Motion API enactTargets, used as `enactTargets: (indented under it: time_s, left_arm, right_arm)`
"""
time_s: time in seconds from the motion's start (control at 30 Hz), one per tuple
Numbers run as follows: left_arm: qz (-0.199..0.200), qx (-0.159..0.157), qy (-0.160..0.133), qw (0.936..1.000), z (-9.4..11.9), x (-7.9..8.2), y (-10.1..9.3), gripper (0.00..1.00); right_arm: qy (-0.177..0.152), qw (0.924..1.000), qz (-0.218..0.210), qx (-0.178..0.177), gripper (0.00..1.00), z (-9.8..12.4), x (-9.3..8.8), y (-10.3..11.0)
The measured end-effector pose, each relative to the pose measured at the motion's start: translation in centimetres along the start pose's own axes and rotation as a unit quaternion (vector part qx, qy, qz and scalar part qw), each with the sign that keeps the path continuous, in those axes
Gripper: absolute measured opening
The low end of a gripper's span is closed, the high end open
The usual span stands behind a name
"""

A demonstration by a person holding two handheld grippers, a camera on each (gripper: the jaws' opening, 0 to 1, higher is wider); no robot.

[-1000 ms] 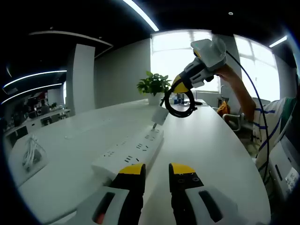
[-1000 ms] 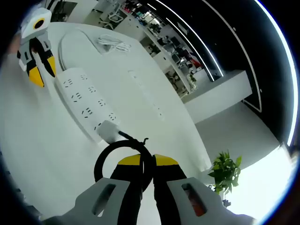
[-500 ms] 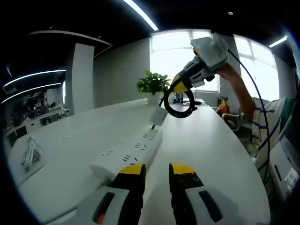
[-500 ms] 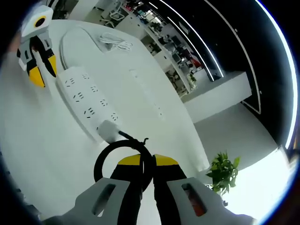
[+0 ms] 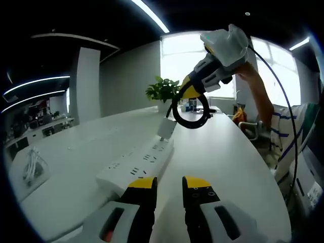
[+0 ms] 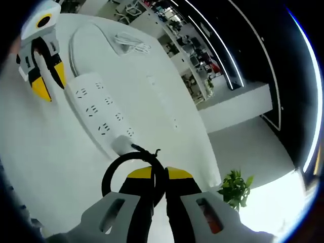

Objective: Straighten the power strip on the desk, plug the charger into it

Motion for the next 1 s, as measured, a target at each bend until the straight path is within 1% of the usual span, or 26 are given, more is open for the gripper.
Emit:
enactTargets:
  time_s: [0.1, 0.3, 0.37, 0.43, 0.73, 1.0]
  left_arm:
    - [-0.001, 0.001, 0.001, 1.0000, 0.0, 0.0, 0.0, 0.19]
    - [-0.005, 0.003, 0.003, 1.0000, -0.1, -0.1, 0.0, 0.19]
    - [-0.007, 0.004, 0.003, 1.0000, -0.1, -0.1, 0.0, 0.19]
    - [-0.005, 0.004, 0.003, 1.0000, -0.1, -0.1, 0.1, 0.19]
    - [-0.004, 0.006, 0.006, 1.0000, -0.3, -0.2, 0.2, 0.19]
    - [-0.004, 0.009, 0.009, 0.9999, -0.3, -0.4, 0.4, 0.19]
  right_arm:
    - [-0.002, 1.0000, 0.005, 0.006, 0.06, -0.1, 0.4, 0.0]
    - [0.003, 0.9997, 0.025, 0.006, 0.06, -0.2, 0.8, 0.1]
    - [0.005, 0.9995, 0.028, 0.015, 0.06, -0.6, 0.9, 0.2]
    - [0.009, 0.9993, 0.036, 0.011, 0.06, -0.7, 0.9, 0.1]
    - [0.003, 0.9989, 0.043, 0.020, 0.06, -0.6, 1.1, 0.1]
    - [0.013, 0.9974, 0.067, 0.022, 0.06, -0.8, 2.1, 0.0]
Point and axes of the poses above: the point that each gripper's makers call its tool centre point, and the gripper's own axes: z roughly backward along the fingers, y roughly to its left, x roughly out of its top, the point moved 10 cm from there along z, roughly backward along the fingers, and after that the axes turned 15 degrees about x, right-handed, at the moved point
